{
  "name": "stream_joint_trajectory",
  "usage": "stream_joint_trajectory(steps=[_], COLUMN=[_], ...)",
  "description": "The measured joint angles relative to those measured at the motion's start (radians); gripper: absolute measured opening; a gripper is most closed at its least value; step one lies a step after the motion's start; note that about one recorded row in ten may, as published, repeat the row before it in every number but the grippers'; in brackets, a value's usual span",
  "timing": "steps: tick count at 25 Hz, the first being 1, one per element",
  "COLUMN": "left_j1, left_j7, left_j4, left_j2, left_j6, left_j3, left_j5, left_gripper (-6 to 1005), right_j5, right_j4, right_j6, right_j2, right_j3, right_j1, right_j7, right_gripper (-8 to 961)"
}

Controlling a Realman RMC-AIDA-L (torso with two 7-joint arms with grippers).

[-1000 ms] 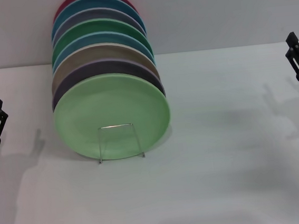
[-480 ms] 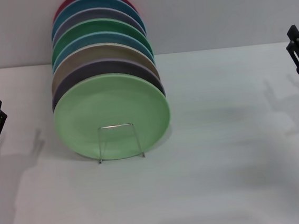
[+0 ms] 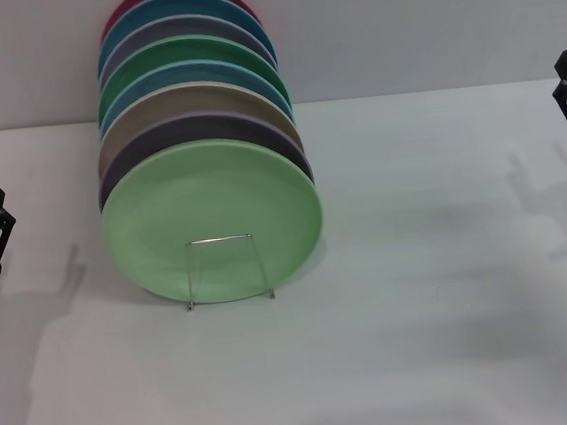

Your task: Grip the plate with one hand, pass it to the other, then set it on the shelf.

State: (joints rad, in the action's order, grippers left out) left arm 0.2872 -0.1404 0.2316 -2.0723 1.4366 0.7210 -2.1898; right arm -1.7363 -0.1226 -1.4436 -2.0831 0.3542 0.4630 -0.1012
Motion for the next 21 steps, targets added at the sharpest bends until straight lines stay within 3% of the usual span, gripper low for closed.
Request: stream_joint_trajectory(steps=[21], left_j1=[0.002], left_j7=[-0.002], left_j4=[0.008], left_j2=[-0.002], left_j6=[-0.009], left_j3=[0.000], left_j5=[0.002], left_gripper=[849], right_j5=[-0.003], right_j4=[-0.002], right_j6=[0.008], right_j2=[0.000], right_j3=[0.002], right_j1=[0.002], right_j7=[0.000], right_gripper=[624])
